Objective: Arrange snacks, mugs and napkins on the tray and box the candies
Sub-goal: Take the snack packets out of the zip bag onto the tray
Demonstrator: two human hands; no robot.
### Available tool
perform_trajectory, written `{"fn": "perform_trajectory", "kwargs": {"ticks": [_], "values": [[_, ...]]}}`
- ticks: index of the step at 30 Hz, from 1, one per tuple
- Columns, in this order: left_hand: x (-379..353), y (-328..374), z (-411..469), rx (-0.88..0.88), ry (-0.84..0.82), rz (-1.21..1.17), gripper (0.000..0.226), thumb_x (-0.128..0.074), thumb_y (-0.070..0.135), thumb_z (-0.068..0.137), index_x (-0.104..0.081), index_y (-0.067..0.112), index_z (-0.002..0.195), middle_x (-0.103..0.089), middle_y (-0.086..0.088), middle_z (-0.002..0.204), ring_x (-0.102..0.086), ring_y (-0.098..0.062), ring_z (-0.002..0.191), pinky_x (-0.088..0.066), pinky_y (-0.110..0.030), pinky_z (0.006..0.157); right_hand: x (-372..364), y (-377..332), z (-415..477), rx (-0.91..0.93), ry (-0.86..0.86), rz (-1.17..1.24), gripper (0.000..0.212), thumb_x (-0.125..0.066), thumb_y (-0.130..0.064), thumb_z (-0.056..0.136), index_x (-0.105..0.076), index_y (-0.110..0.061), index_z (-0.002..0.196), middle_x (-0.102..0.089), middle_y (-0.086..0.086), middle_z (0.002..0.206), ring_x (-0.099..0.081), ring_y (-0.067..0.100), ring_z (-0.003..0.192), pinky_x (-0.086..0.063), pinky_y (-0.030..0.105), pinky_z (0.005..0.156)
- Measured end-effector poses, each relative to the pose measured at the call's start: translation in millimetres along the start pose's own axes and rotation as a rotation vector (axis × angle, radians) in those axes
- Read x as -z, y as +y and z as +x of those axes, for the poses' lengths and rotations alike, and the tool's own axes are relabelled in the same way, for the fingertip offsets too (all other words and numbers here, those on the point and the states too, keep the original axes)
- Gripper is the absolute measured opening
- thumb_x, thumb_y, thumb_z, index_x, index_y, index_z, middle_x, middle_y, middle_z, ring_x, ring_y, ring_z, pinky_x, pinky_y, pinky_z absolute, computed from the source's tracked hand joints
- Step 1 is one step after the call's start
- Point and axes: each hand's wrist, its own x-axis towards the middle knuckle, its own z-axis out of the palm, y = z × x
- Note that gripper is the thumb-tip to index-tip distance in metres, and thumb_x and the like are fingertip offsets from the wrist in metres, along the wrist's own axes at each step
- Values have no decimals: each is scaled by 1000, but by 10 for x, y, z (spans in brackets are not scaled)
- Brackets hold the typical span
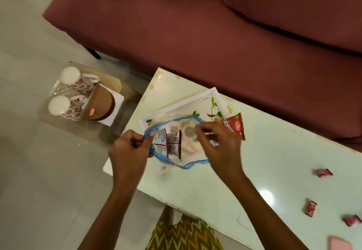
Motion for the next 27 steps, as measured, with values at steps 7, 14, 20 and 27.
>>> {"fn": "perform_trajectory", "kwargs": {"ticks": [7, 14, 20, 27], "values": [[-15, 169, -254, -155, -82, 75, 24, -73, 21, 73, -53, 22, 59, -66, -6, 60, -67, -18, 55, -58, -32, 51, -566, 417, 11, 555, -1045, -909, 34, -54, -6, 87, -56, -11, 121, -50, 10, 137, -42, 27, 129, -36, 37, 104], [-25, 218, -380, -166, -88, 42, 19, -71, 21, 74, -56, 19, 63, -67, -9, 63, -67, -17, 57, -57, -23, 51, -756, 733, 4, 718, -1163, -1347, 21, -53, -11, 89, -67, -18, 103, -69, 2, 107, -59, 25, 108, -40, 41, 101], [-96, 160, -322, -103, -18, 54, 20, -70, 25, 76, -58, 12, 66, -66, -7, 62, -67, -17, 58, -56, -29, 56, -512, 418, 61, 211, -954, -871, 27, -51, -3, 88, -54, -9, 114, -64, 13, 110, -62, 31, 100, -50, 37, 72], [-195, 74, -131, -61, 56, 60, 23, -70, 25, 76, -54, 12, 66, -62, 0, 60, -67, -17, 59, -56, -32, 56, 253, -17, 219, -228, -453, -225, 25, -59, -10, 88, -65, -10, 112, -72, 7, 92, -62, 18, 80, -46, 28, 72]]}}
